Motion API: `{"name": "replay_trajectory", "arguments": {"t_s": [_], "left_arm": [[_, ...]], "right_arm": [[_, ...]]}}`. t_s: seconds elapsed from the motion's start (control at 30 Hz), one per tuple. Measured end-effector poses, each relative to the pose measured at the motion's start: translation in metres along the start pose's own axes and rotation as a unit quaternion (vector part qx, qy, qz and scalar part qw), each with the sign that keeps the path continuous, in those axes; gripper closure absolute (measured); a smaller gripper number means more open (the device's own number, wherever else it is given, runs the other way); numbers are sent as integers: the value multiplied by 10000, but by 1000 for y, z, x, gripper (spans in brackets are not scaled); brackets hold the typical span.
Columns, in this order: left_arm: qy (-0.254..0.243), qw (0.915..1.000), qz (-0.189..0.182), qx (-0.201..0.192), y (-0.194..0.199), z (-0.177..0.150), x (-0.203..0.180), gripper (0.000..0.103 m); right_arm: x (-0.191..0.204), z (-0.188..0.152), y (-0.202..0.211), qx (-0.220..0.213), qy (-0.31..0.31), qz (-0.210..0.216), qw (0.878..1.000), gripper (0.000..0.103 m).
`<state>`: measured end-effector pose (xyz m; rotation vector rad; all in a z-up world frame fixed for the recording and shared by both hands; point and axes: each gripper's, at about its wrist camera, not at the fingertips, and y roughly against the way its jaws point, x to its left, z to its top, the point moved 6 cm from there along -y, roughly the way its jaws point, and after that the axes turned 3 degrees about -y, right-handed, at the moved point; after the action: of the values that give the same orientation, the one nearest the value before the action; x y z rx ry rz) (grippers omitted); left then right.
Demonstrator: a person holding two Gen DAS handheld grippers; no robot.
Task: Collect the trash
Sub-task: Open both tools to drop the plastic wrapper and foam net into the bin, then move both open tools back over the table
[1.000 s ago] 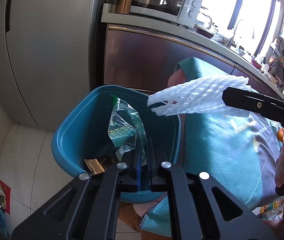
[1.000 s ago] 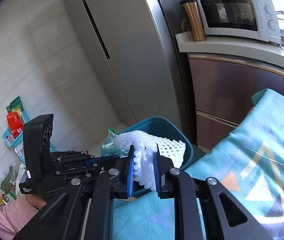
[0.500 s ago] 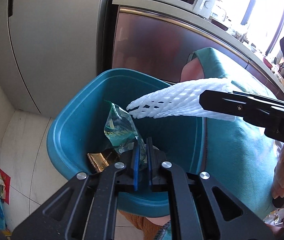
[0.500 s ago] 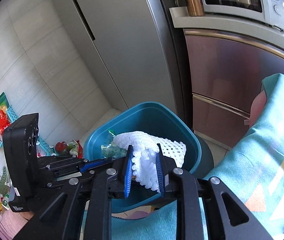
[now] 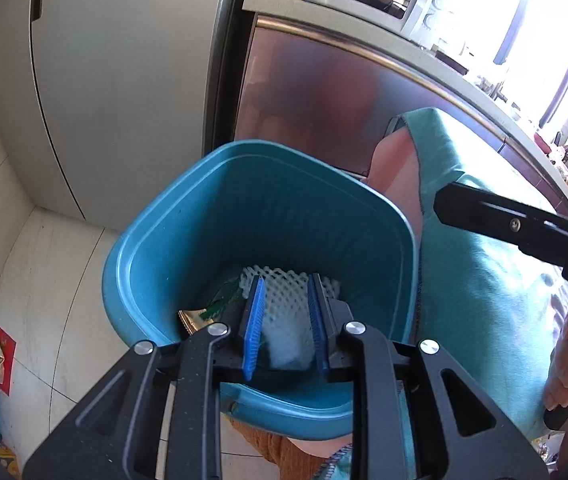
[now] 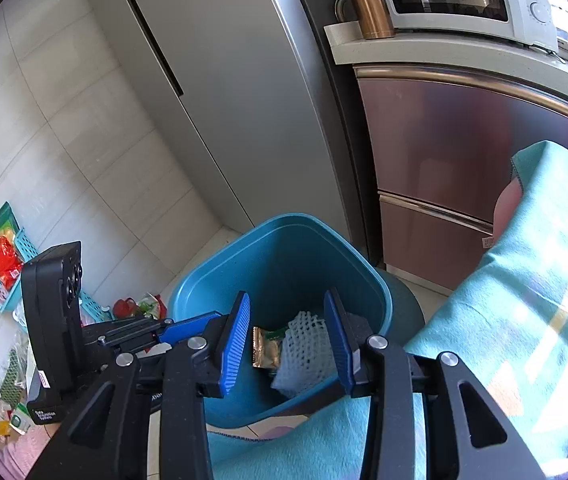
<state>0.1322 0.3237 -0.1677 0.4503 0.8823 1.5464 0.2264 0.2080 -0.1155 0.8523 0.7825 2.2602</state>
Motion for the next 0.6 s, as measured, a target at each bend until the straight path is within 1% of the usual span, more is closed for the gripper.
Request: {"name": "replay_trajectory", "arguments": {"t_s": [0.17,0.33,0.4,0.6], "left_arm": [[-90,9995,-53,-285,20,4,-11,74],[-345,9971,-219,-647,46,8,-36,65],[-457,9955,-359,-750,55,9,-50,59],[-882,9886,-870,-861,68,3,-106,56]], "right_arm": [[-5,-5,20,-141,-53,102,9998,65],[-9,-12,52,-386,-29,176,9991,60],[-10,-18,67,-504,-11,156,9986,58],[-29,-40,118,-893,-69,-85,9959,57]]}}
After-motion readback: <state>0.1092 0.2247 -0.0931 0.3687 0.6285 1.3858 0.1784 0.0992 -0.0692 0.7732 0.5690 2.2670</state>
